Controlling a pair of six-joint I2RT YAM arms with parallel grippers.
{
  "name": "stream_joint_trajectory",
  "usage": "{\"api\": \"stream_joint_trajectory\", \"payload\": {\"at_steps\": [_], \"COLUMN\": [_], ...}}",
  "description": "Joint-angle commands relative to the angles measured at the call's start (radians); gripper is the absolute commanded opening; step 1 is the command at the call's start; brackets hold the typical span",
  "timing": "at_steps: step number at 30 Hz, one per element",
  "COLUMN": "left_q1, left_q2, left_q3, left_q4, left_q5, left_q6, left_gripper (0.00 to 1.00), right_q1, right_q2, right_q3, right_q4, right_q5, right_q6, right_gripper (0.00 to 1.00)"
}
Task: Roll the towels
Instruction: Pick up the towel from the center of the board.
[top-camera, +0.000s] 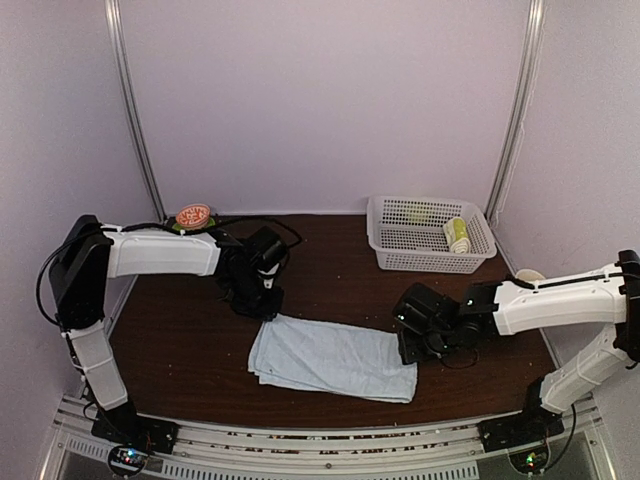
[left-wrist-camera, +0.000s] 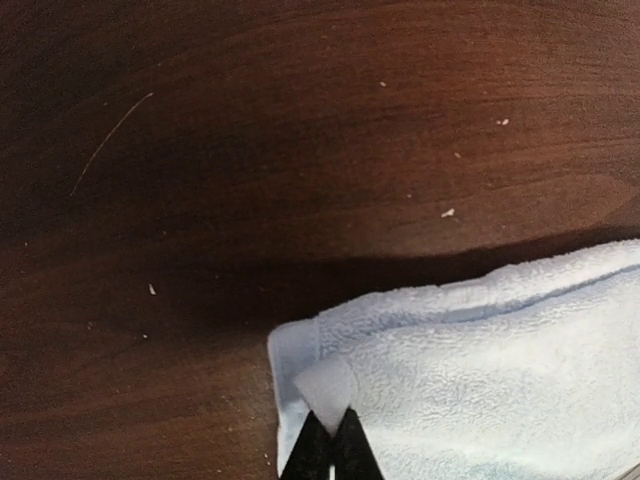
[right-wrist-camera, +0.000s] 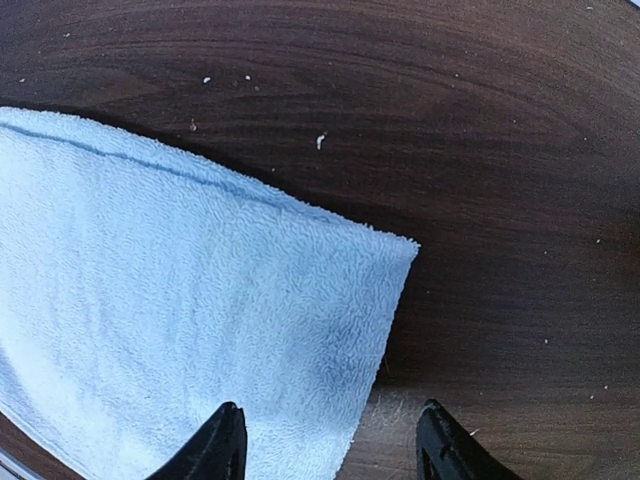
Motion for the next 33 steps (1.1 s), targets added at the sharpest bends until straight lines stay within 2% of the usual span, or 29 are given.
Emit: {"api": "stream_joint_trajectory", "payload": {"at_steps": [1, 9, 13, 14, 17, 23, 29, 33], "left_q1": [0.02, 0.042, 0.041, 0.04, 0.039, 0.021, -0.003, -0.004], "left_q2": [0.025, 0.061, -0.002, -0.023, -0.102, -0.207, -0.079, -0.007], "left_q3": [0.001, -0.034, -0.035, -0.034, -0.039, -0.064, -0.035, -0.042], "left_q4": [0.003, -0.008, -0.022, -0.032, -0.057, 0.0, 0.052, 0.098], "left_q5": [-0.059, -0.077, -0.034, -0.024, 0.019, 0.19, 0.25, 0.289], "left_q6": [0.013, 0.026, 0.051, 0.059, 0.082, 0.13, 0.159, 0.187], "left_gripper": [0.0, 0.02, 0.33, 0.38, 0.45, 0.46, 0.38, 0.35], "right_q1": [-0.005, -0.013, -0.018, -0.021, -0.037, -0.094, -0.154, -0.165], "right_q2": [0.01, 0.128, 0.218, 0.243, 0.308, 0.393, 0.46, 0.448], "right_q3": [0.01, 0.147, 0.216, 0.233, 0.268, 0.258, 0.277, 0.304], "right_q4": [0.032, 0.059, 0.083, 0.082, 0.065, 0.038, 0.022, 0.012], "right_q5": [0.013, 0.019, -0.004, -0.011, -0.016, -0.023, -0.033, -0.029], "right_q6": [0.007, -0.09, -0.143, -0.149, -0.154, -0.155, -0.161, -0.164], "right_gripper": [0.58, 0.54, 0.48, 0.47, 0.44, 0.4, 0.4, 0.49]}}
